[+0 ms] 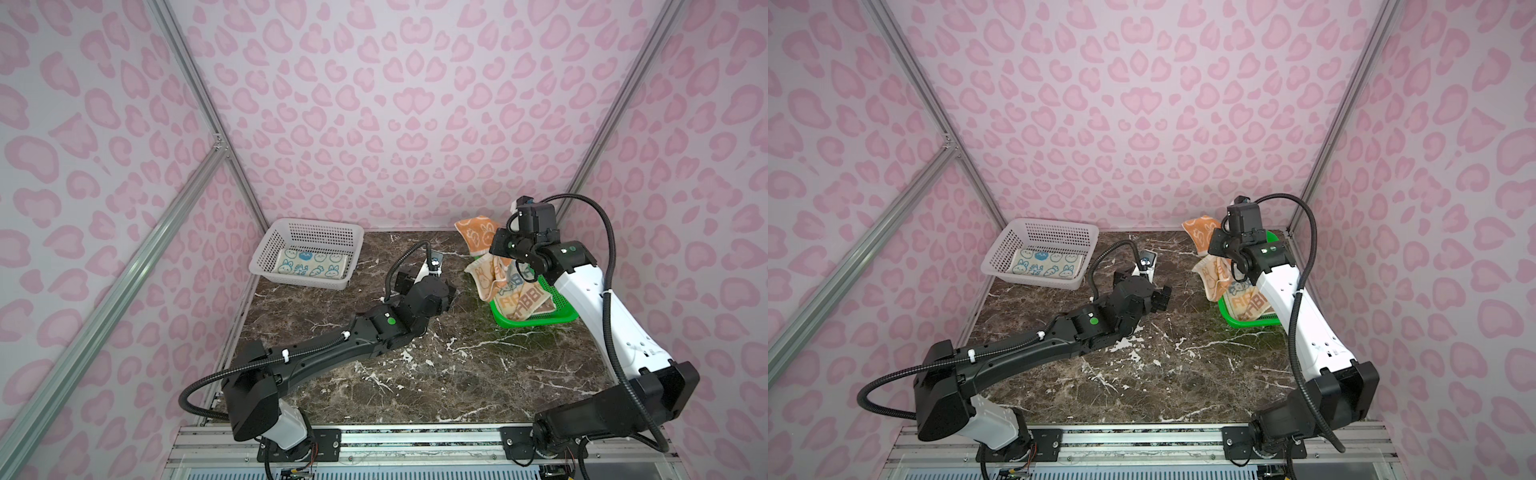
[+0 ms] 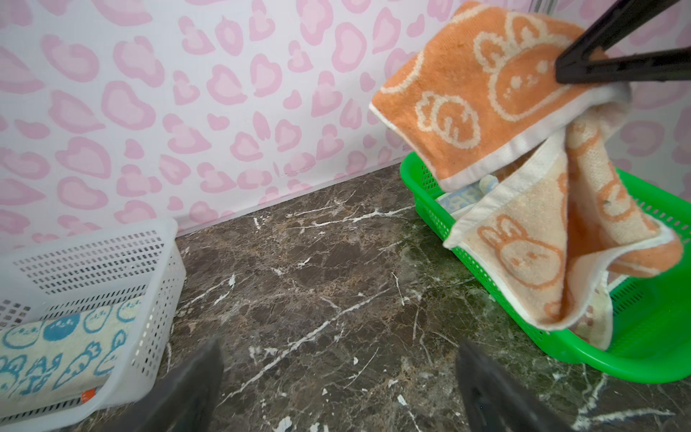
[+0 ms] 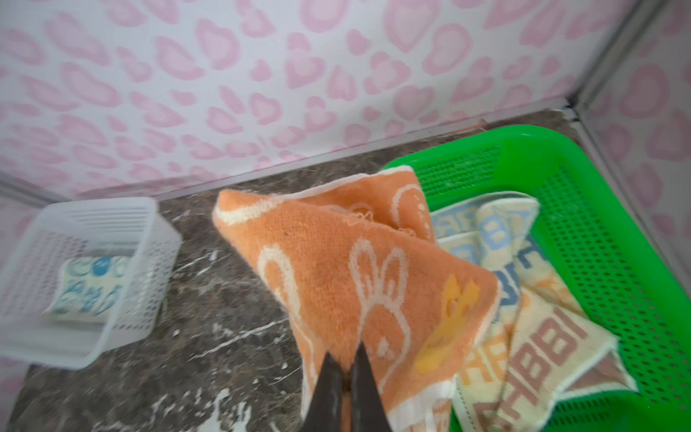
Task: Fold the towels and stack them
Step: 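Pull the orange towel out and lay it on the table with the right gripper, then grasp the orange towel's nearest corner with the left gripper while the right holds another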
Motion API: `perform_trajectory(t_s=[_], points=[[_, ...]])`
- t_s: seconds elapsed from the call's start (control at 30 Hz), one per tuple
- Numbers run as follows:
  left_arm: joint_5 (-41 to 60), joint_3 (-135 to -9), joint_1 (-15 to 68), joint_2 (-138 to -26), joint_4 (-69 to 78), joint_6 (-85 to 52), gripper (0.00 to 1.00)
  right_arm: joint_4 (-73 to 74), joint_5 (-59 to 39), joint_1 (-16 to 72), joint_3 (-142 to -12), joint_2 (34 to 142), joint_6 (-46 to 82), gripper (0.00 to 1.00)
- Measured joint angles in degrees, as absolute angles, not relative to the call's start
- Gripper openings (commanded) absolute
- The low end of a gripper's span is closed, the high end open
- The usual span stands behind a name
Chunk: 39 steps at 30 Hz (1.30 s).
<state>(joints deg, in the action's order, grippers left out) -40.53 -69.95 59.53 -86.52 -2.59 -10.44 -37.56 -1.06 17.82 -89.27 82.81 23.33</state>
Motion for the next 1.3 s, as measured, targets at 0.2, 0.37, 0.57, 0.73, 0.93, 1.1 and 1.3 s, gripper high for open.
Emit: perform_trajectory(t_s=[0.2, 0.37, 0.57, 0.73, 0.93, 1.1, 1.3], points=[[-44.5, -61.3, 59.2, -75.0, -5.1, -14.6, 0.98, -32.9, -6.2, 25.0, -85.6, 81.8, 25.2, 0.24], [-46.1, -54.3, 59.0, -69.2, -9.6, -19.2, 0.98, -32.2, -8.2, 24.9, -80.4, 91.5, 27.3, 0.7], [-46.5, -44.9, 59.0, -63.4, -14.4, -26.6, 0.98, -32.0, -9.2, 28.4, -75.7, 93.7, 27.2, 0.86], [-46.0, -41.8, 58.9, -63.6, -15.2, -31.4, 0.98, -30.6, -9.3, 29.8, -68.4, 92.7, 26.7, 0.83], [-43.9, -43.1, 58.9, -69.2, -15.0, -33.4, 0.98, -28.5, -10.2, 29.6, -62.9, 93.8, 26.8, 0.76], [-40.0, -45.5, 56.8, -73.3, -14.4, -34.0, 0.98, -26.4, -9.6, 28.1, -63.5, 97.6, 26.8, 0.76], [-32.3, -47.8, 53.4, -76.2, -13.1, -35.2, 0.98, -25.1, -6.7, 23.6, -62.1, 98.0, 27.7, 0.78]])
